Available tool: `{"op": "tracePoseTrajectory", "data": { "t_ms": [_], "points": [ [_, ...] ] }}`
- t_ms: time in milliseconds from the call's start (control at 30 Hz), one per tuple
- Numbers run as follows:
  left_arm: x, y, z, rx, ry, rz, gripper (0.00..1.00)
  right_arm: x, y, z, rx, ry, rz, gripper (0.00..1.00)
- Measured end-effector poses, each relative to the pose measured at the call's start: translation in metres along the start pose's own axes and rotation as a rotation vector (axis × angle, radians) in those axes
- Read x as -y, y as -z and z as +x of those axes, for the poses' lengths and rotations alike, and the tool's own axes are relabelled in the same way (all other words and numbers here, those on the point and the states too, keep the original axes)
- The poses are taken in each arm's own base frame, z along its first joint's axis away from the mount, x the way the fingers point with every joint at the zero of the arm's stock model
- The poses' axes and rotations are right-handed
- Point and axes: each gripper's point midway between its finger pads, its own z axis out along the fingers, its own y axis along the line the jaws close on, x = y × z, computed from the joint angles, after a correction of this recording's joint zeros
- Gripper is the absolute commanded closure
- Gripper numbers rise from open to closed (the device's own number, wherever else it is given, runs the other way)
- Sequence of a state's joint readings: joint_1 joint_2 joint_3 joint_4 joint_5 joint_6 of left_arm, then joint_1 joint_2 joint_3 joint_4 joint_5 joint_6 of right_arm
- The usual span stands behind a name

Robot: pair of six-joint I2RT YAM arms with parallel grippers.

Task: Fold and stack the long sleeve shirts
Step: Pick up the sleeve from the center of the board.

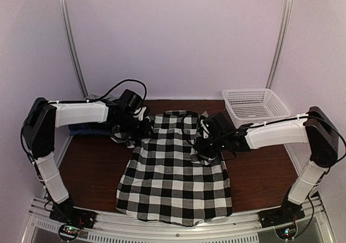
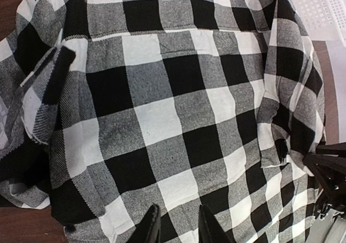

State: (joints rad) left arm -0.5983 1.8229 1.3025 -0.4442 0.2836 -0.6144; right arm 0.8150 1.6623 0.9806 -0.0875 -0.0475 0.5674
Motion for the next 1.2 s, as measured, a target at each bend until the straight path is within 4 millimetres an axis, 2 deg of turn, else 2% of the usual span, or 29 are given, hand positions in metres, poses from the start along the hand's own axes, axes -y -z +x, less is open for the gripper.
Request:
{"op": "tracePoseTrajectory", "data": {
  "t_ms": [67, 167, 333, 433, 533, 633, 700, 767, 867, 1000, 1100, 1200],
  "points": [
    [0.000, 0.000, 0.000, 0.000, 0.000, 0.000, 0.75, -0.002, -0.009, 0.009, -0.027, 0.010, 0.007, 0.88],
    [0.000, 0.000, 0.000, -0.001, 0.000, -0.001, 0.75, -0.002, -0.011, 0.013, -0.038, 0.014, 0.013, 0.95],
    [-0.001, 0.000, 0.000, -0.001, 0.000, -0.003, 0.75, 0.016, -0.002, -0.002, 0.014, -0.030, 0.071, 1.00],
    [-0.001, 0.000, 0.000, -0.001, 0.001, -0.005, 0.75, 0.048, 0.024, -0.020, 0.098, -0.125, 0.098, 1.00],
    [-0.001, 0.000, 0.001, -0.003, 0.001, -0.006, 0.75, 0.100, 0.059, -0.032, 0.207, -0.263, 0.147, 0.94],
    [-0.001, 0.000, 0.001, -0.004, 0.001, -0.006, 0.75, 0.149, 0.078, -0.028, 0.264, -0.377, 0.203, 0.78],
    [-0.001, 0.000, 0.001, -0.004, 0.001, -0.005, 0.75, 0.167, 0.078, -0.014, 0.242, -0.417, 0.235, 0.70],
    [-0.001, 0.000, 0.001, -0.004, 0.001, -0.005, 0.75, 0.170, 0.076, -0.004, 0.211, -0.429, 0.243, 0.63],
    [-0.001, 0.000, 0.001, -0.004, 0.001, -0.005, 0.75, 0.167, 0.079, -0.001, 0.193, -0.422, 0.234, 0.51],
    [-0.001, 0.000, 0.001, -0.004, 0.001, -0.005, 0.75, 0.154, 0.101, -0.010, 0.237, -0.361, 0.222, 0.39],
    [-0.001, 0.000, 0.001, -0.004, 0.001, -0.004, 0.75, 0.132, 0.113, -0.022, 0.263, -0.264, 0.208, 0.31],
    [0.000, 0.000, 0.001, -0.006, 0.002, -0.001, 0.75, 0.099, 0.111, -0.033, 0.251, -0.151, 0.166, 0.28]
  ]
}}
